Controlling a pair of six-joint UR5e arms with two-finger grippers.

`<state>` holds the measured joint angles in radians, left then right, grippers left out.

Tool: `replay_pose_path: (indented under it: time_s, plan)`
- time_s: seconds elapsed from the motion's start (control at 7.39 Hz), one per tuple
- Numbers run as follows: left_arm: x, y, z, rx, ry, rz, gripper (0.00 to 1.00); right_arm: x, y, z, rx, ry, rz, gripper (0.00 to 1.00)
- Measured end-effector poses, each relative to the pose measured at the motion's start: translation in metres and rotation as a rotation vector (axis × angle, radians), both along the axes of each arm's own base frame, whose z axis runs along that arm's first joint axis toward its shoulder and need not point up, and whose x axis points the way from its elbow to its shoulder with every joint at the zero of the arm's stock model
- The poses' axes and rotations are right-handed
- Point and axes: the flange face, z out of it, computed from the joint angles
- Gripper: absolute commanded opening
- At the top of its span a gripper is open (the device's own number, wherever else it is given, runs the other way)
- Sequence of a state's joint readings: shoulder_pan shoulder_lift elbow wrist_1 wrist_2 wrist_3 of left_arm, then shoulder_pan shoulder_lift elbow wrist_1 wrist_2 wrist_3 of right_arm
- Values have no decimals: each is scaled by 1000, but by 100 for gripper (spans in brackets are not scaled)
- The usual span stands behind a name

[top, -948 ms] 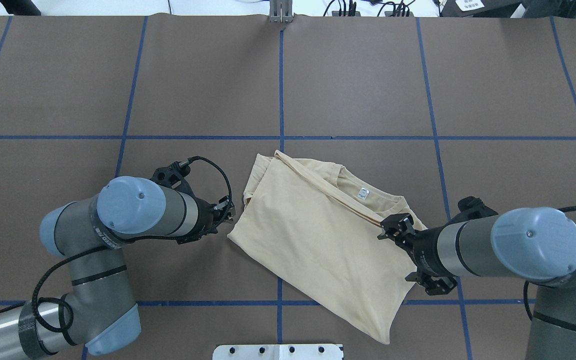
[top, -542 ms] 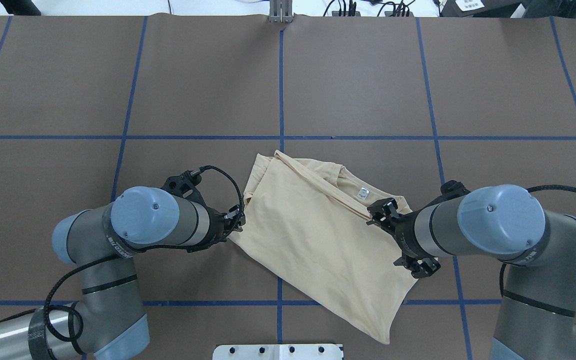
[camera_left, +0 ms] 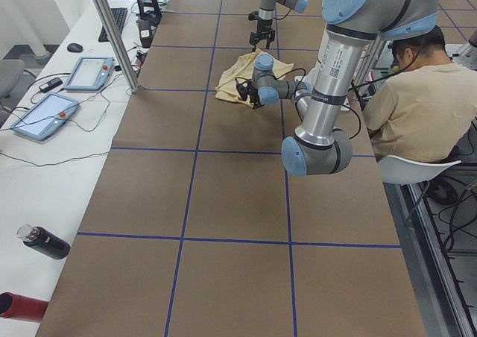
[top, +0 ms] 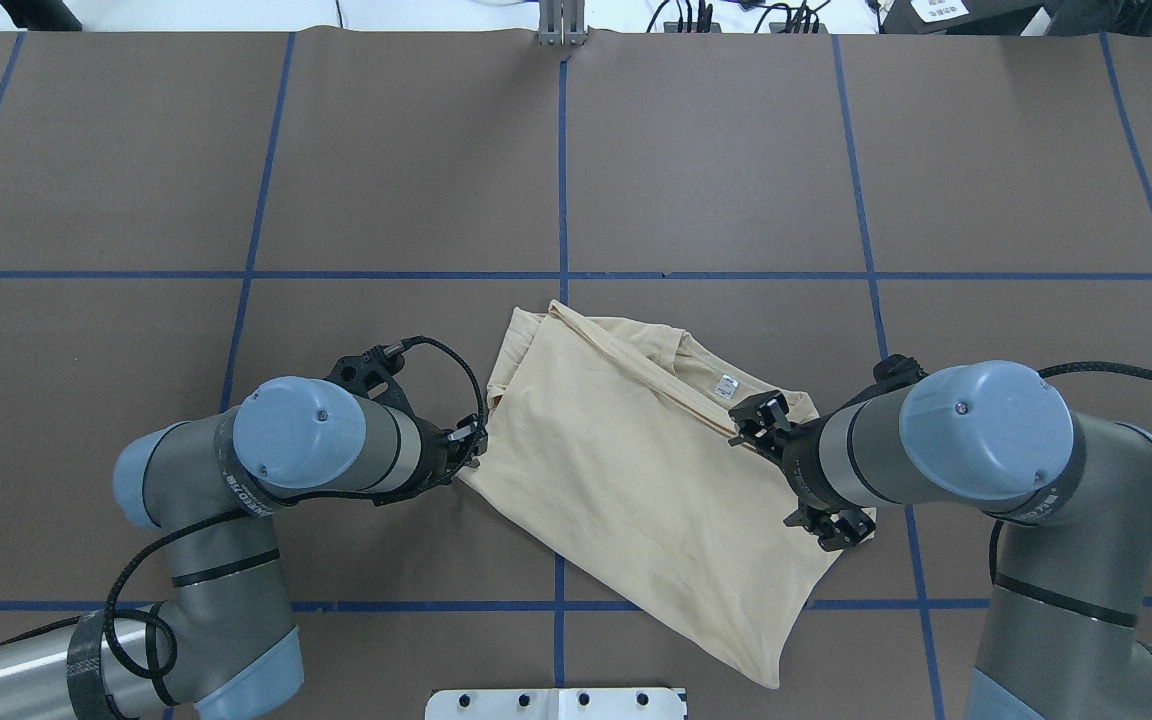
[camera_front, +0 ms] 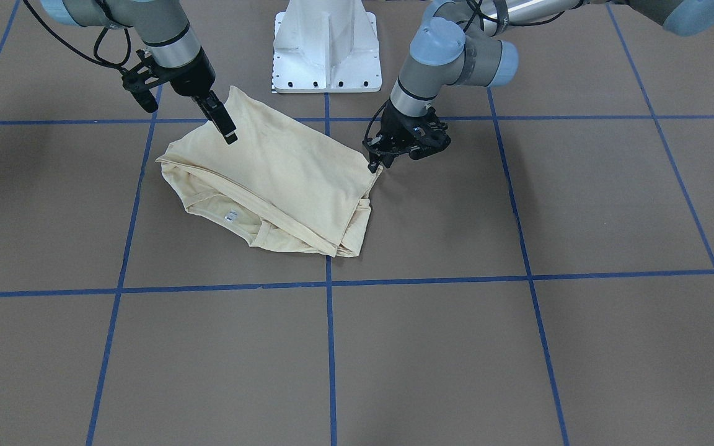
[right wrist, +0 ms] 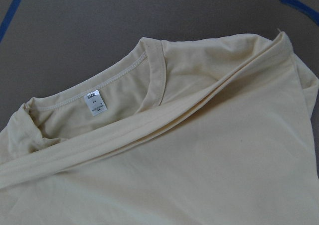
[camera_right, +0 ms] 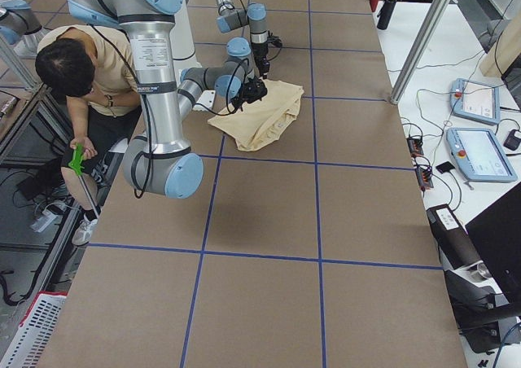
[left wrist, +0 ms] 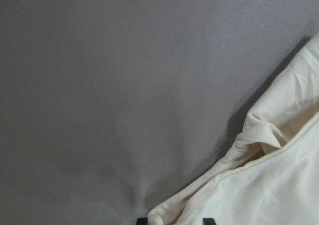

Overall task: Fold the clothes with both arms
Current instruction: 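Pull the shirt edge away from the robot with the left gripper while the right holds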

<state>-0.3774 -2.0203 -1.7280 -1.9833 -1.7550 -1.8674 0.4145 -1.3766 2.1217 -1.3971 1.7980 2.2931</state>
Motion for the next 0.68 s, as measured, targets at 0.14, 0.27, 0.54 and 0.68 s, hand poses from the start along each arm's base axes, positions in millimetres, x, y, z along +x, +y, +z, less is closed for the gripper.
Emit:
replay_pose_path:
  time_s: [0.14, 0.27, 0.54, 0.68]
  plan:
    - [0, 0, 1, -4, -1, -2, 0, 0, 0, 0, 0, 0, 0, 100]
    - [0, 0, 2, -6, -3, -3, 0, 0, 0, -1, 0, -1, -1, 100]
    - [-4, -6, 0, 2, -1, -8, 0, -1, 0, -1, 1, -2, -1, 100]
    - [-15, -23, -1, 36, -5, -17, 0, -1, 1, -2, 1, -3, -2, 100]
